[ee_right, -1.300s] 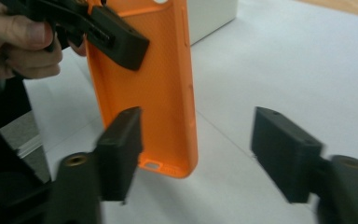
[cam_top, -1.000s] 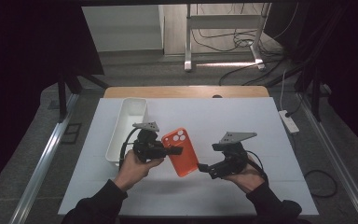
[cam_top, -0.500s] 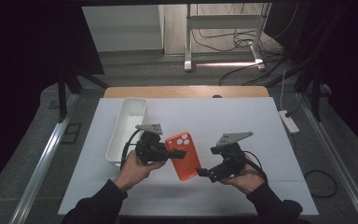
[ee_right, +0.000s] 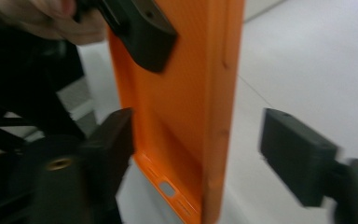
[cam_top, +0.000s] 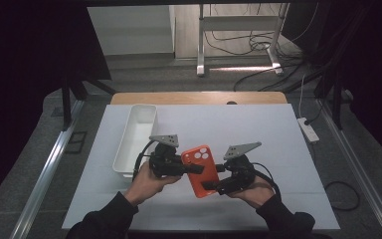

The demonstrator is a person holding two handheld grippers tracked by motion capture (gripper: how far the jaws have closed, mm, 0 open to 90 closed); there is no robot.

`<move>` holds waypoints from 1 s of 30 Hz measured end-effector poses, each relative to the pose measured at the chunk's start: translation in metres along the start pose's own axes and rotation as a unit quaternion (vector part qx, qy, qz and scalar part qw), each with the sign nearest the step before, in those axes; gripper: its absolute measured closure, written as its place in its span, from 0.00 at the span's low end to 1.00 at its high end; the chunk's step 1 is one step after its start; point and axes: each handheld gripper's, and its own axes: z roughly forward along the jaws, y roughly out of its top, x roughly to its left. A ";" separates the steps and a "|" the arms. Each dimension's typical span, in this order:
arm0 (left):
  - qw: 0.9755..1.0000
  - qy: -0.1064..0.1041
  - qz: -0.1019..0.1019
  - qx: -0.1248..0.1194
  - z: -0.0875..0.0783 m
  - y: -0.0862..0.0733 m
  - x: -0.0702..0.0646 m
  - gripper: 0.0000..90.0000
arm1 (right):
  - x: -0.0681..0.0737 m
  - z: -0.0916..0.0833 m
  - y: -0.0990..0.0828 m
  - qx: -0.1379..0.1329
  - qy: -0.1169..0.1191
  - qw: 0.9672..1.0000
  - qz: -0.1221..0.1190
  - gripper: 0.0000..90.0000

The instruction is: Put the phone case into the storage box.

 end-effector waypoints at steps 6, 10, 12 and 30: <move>1.000 -0.013 0.006 -0.003 0.002 0.001 -0.002 0.94 | 0.000 0.002 -0.001 0.004 0.035 0.999 -0.006 0.60; 1.000 -0.021 0.006 -0.005 0.002 0.000 -0.002 0.93 | 0.000 0.004 -0.001 0.007 0.057 0.998 -0.012 0.77; 0.999 -0.035 0.007 -0.010 0.002 0.001 -0.001 0.91 | -0.001 0.004 -0.002 0.012 0.076 0.997 -0.011 0.86; 0.995 0.098 0.026 -0.027 -0.005 0.004 -0.007 0.32 | 0.003 -0.003 -0.002 0.002 -0.020 0.999 -0.041 0.97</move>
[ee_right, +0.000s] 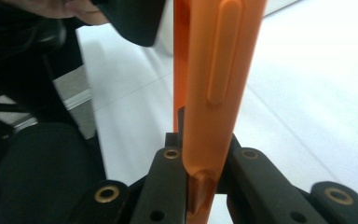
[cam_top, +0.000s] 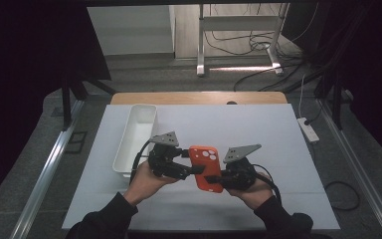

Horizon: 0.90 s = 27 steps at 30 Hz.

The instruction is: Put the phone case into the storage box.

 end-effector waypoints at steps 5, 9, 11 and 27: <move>0.999 0.047 -0.004 -0.001 -0.002 0.001 0.000 0.16 | -0.001 -0.003 0.000 -0.003 -0.031 0.999 0.004 0.96; 0.997 0.079 -0.001 0.011 -0.003 0.000 0.000 0.13 | -0.001 -0.003 -0.002 -0.004 -0.052 0.999 0.002 0.96; 0.996 0.086 0.002 0.018 -0.002 0.000 0.000 0.16 | -0.001 -0.003 -0.002 -0.006 -0.063 0.998 0.004 0.96; 0.996 0.087 0.003 0.024 -0.003 0.001 -0.006 0.70 | 0.001 0.002 -0.002 -0.001 -0.076 0.997 0.004 0.96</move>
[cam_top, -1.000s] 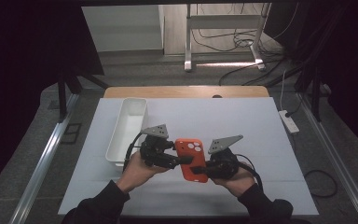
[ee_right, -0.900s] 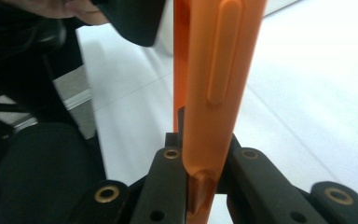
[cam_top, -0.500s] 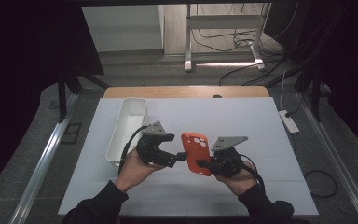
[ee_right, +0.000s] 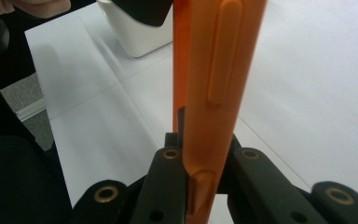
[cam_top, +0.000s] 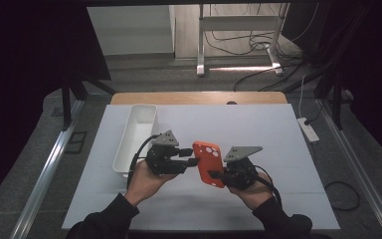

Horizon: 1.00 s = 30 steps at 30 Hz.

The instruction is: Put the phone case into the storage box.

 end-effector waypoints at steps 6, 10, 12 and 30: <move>1.000 -0.006 -0.011 0.011 0.001 0.000 -0.002 0.91 | 0.003 0.003 0.000 0.004 -0.003 1.000 -0.004 0.96; 0.999 -0.009 -0.031 0.010 0.001 -0.001 0.001 0.99 | 0.001 0.002 0.000 0.006 -0.006 1.000 -0.002 0.96; 0.999 -0.008 -0.040 0.009 0.002 -0.002 0.001 0.99 | 0.001 0.003 0.000 0.007 -0.006 1.000 -0.002 0.96; 0.997 0.003 -0.071 0.015 0.010 -0.001 -0.006 1.00 | 0.001 0.007 0.000 -0.009 -0.017 1.000 0.023 0.54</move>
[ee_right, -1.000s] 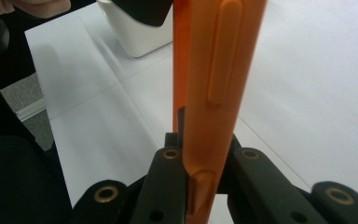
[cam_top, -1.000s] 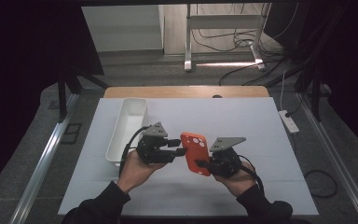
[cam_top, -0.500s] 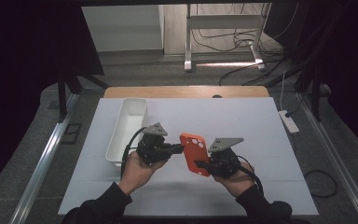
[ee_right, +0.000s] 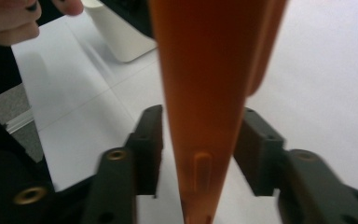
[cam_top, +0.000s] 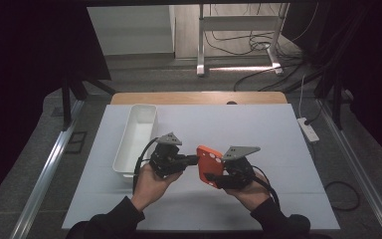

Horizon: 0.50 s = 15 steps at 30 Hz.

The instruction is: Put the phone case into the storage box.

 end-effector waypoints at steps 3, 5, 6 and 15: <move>1.000 0.004 -0.003 0.000 0.000 0.000 0.001 0.99 | 0.001 0.001 0.000 -0.005 0.002 1.000 0.004 0.42; 1.000 0.015 -0.005 0.000 0.000 -0.001 0.003 1.00 | 0.001 0.002 0.000 -0.002 0.000 1.000 0.002 0.37; 1.000 0.015 -0.005 0.000 0.000 -0.001 0.003 1.00 | 0.001 0.002 0.000 -0.002 0.000 1.000 0.002 0.37; 1.000 0.025 -0.014 -0.008 -0.006 -0.002 0.016 0.99 | -0.004 -0.001 -0.005 0.015 -0.001 1.000 0.000 0.26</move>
